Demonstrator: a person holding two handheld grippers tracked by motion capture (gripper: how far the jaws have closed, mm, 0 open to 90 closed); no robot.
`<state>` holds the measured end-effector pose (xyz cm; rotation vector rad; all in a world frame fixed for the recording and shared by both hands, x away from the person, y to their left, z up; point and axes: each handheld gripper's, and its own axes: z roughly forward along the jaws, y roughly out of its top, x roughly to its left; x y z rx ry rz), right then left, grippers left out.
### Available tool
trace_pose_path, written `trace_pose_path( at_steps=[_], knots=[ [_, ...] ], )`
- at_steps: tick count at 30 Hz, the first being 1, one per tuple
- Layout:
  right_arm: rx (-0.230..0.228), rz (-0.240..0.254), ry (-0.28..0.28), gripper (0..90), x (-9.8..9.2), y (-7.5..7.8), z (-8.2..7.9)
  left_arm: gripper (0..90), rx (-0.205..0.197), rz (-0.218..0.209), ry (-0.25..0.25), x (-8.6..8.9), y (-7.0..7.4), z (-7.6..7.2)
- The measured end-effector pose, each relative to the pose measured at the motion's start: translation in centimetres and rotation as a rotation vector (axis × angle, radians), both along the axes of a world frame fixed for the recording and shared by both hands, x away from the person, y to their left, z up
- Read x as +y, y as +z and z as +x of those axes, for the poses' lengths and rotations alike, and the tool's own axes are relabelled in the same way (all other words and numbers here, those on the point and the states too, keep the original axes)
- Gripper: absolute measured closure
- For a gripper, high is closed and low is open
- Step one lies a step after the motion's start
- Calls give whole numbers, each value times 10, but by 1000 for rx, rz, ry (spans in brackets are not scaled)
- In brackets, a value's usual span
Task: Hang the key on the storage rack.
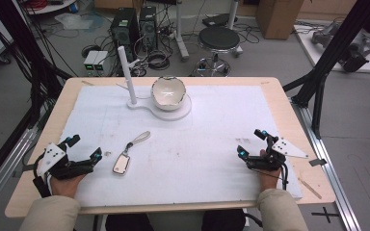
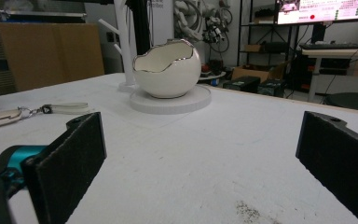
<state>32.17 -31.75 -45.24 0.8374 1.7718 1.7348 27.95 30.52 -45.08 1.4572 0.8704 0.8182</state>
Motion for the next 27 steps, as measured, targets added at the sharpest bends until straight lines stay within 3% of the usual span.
trace_pose_path(
  at_steps=[12, 16, 20, 22, 23, 27],
  knots=[
    [-6, -3, 0, 6, 0, 0, 0, 47, 18, 8, 13, -1, 1, 1],
    [0, 0, -3, 6, 0, 0, 0, 47, 21, -8, 16, 0, 1, 2],
    [-5, -2, 0, 6, 0, 0, 0, 47, 74, -11, 28, 1, 3, 4],
    [-9, -7, -1, 6, 1, 0, 0, 47, 116, 16, 36, -1, 9, 4],
    [-4, -5, -1, 6, 1, 0, 0, 47, 116, 16, 36, -1, 9, 4],
    [-9, -6, -2, 6, 1, 0, 0, 47, 144, 71, 6, -3, 30, 5]
  ],
)
